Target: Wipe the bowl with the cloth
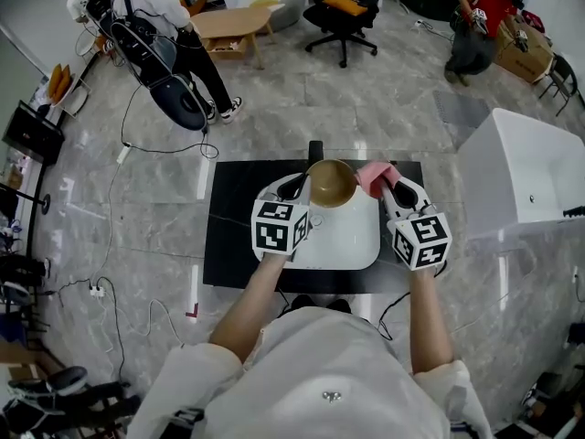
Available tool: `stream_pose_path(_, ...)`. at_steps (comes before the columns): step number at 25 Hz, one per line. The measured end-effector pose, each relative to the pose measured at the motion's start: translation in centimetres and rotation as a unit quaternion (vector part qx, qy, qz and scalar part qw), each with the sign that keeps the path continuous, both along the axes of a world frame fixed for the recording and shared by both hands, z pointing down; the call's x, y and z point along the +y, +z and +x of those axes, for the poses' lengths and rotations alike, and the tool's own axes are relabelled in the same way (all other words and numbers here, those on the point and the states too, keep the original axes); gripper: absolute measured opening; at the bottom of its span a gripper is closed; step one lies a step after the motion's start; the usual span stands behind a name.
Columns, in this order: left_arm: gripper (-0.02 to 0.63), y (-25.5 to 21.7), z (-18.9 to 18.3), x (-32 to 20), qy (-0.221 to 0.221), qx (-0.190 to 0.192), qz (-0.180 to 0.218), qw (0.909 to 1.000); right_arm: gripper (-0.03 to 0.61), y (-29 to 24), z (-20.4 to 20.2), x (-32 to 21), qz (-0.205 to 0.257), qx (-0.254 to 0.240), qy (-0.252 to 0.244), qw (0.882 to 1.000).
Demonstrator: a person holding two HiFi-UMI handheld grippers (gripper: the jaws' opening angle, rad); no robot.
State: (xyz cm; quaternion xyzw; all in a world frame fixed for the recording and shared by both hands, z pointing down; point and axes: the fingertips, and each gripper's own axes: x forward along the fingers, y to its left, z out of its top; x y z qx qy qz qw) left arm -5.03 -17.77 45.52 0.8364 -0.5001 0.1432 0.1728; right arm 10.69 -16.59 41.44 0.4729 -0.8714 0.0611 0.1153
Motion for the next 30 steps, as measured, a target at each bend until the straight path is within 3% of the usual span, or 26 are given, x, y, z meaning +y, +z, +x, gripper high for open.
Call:
stream_pose_path(14,0.017,9.7,0.0,1.6,0.007,0.032,-0.125,0.9916,0.015,5.5,-0.1,0.5,-0.056,0.005,0.006,0.998)
stream_pose_path(24,0.017,20.1,-1.2,2.6,0.003,0.030,-0.244,0.9694,0.015,10.8,-0.4,1.3,-0.110,0.001,0.016,0.994)
stream_pose_path(30,0.017,24.5,-1.4,2.6,0.007,0.017,-0.283,0.9588,0.015,13.5,-0.6,1.6,-0.133,0.003,0.017,0.991)
